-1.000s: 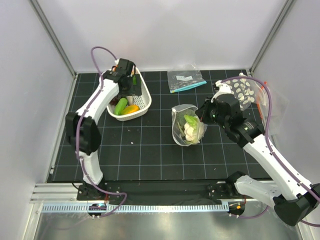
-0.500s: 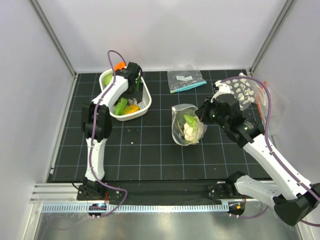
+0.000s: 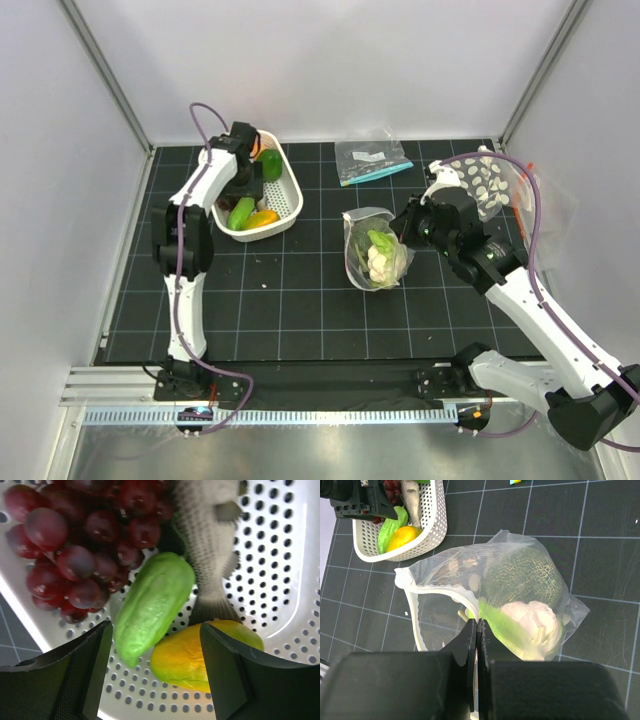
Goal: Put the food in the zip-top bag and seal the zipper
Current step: Pick up the fake vegetable from the bin.
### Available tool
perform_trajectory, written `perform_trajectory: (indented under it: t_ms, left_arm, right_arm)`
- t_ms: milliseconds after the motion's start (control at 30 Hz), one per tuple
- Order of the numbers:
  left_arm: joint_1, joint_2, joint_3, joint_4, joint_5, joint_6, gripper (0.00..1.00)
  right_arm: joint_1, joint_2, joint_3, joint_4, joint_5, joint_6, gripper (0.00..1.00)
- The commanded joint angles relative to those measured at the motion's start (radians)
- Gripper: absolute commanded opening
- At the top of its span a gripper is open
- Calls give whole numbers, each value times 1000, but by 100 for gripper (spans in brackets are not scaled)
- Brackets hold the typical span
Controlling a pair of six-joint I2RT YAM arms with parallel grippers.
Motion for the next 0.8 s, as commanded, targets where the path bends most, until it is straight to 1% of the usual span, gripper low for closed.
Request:
perform_trajectory:
  t_ms: [0, 100, 233, 300, 333, 400, 433, 467, 500, 533, 600, 633, 667, 700, 733, 767]
  left_arm:
    - [15, 32, 39, -15, 40, 35, 72]
    - [16, 89, 65, -42, 39, 39, 72]
    - [16, 141, 79, -61, 71, 44, 78]
    - [16, 149, 77, -59, 79, 44, 80]
    - [15, 149, 79, -58, 73, 44, 78]
    - [15, 142, 87, -62, 57, 39, 69]
    - [16, 122, 88, -71, 45, 23, 55]
    - [15, 105, 87, -73, 40, 16, 49]
    - [15, 82, 79, -65, 39, 9, 46]
    - [13, 13, 38, -30, 37, 1, 43]
    - [6, -65, -16, 19, 42, -14, 41]
    - [2, -140, -69, 75, 47, -19, 39]
    - [1, -182, -102, 103, 54, -33, 38]
    - [-4, -217, -129, 131, 66, -37, 35]
    - [-7, -249, -187, 190, 80, -42, 35]
    - [-10, -313, -215, 223, 91, -45, 35]
  right_arm:
    - [3, -9, 5, 41, 6, -9, 1]
    - [3, -8, 3, 46, 3, -5, 1]
    - [3, -4, 5, 44, -1, -3, 1]
    - [3, -4, 5, 41, 2, -3, 1]
    - [3, -4, 6, 41, 3, -3, 1]
    - [1, -4, 8, 40, 5, -3, 1]
    - [3, -4, 8, 38, 5, -3, 1]
    - [3, -4, 8, 37, 3, -3, 1]
    - [4, -8, 8, 35, 5, -3, 1]
    - [3, -8, 8, 35, 5, -3, 1]
    - [3, -8, 6, 37, 5, -3, 1]
    - [3, -6, 5, 37, 5, -5, 1]
    - [3, -6, 5, 38, 3, -3, 1]
    - [3, -6, 5, 37, 3, -3, 1]
    - [3, -6, 2, 41, -1, -3, 1]
    - [3, -4, 2, 41, -1, -2, 1]
